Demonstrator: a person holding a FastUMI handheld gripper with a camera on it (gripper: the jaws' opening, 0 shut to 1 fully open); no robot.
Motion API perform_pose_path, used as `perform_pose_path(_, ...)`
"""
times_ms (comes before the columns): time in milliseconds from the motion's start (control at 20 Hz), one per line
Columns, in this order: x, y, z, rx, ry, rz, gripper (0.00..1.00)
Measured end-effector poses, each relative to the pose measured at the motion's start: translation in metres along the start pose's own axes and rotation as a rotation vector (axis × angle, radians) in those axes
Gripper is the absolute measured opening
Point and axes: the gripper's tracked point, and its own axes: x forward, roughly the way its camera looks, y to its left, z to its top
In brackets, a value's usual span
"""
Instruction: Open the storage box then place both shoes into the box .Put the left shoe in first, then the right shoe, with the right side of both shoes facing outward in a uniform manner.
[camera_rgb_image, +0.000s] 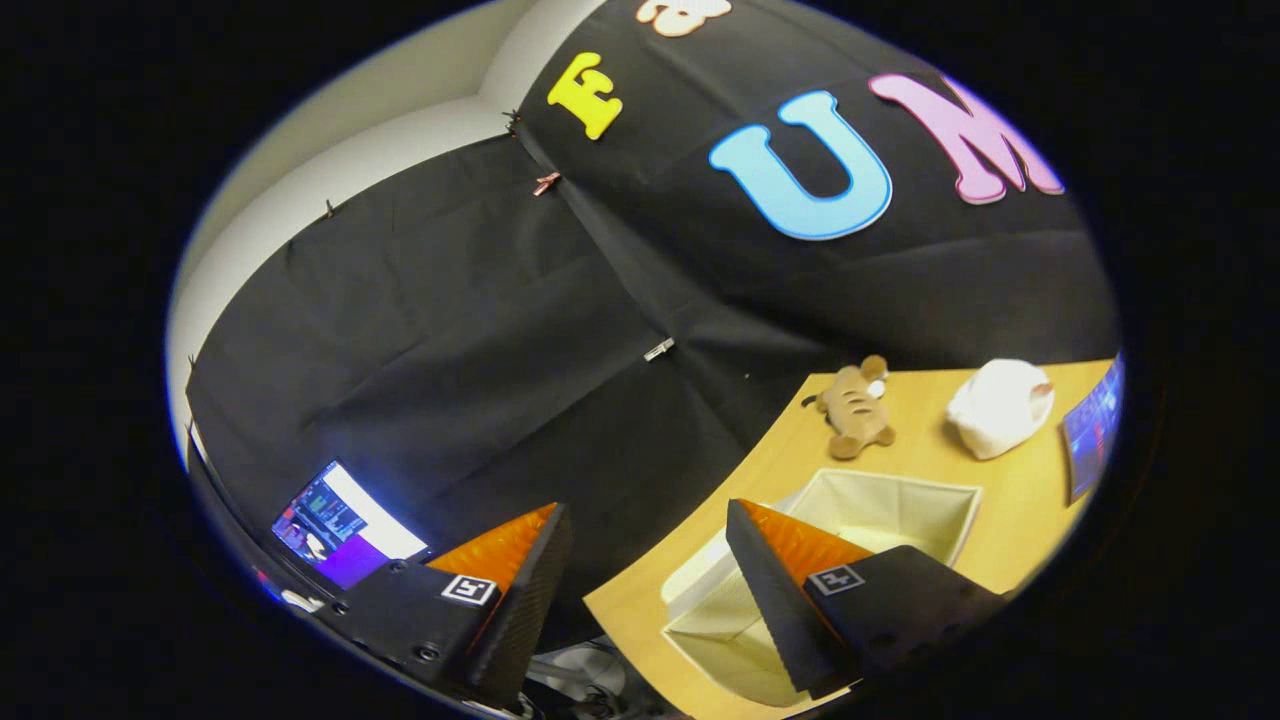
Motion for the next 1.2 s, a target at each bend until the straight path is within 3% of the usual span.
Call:
perform_pose_path(300,-0.082,-0.041,0.032,-0.205,-0.096,-0.166,0.97)
perform_pose_path(600,-0.167,-0.097,0.025,-0.246,-0.067,-0.389,0.97)
perform_pose_path(850,-0.230,-0.153,-0.034,-0.239,0.054,-0.600,0.98)
perform_pose_path(1200,-0.266,-0.231,-0.154,-0.197,0.300,-0.784,0.98)
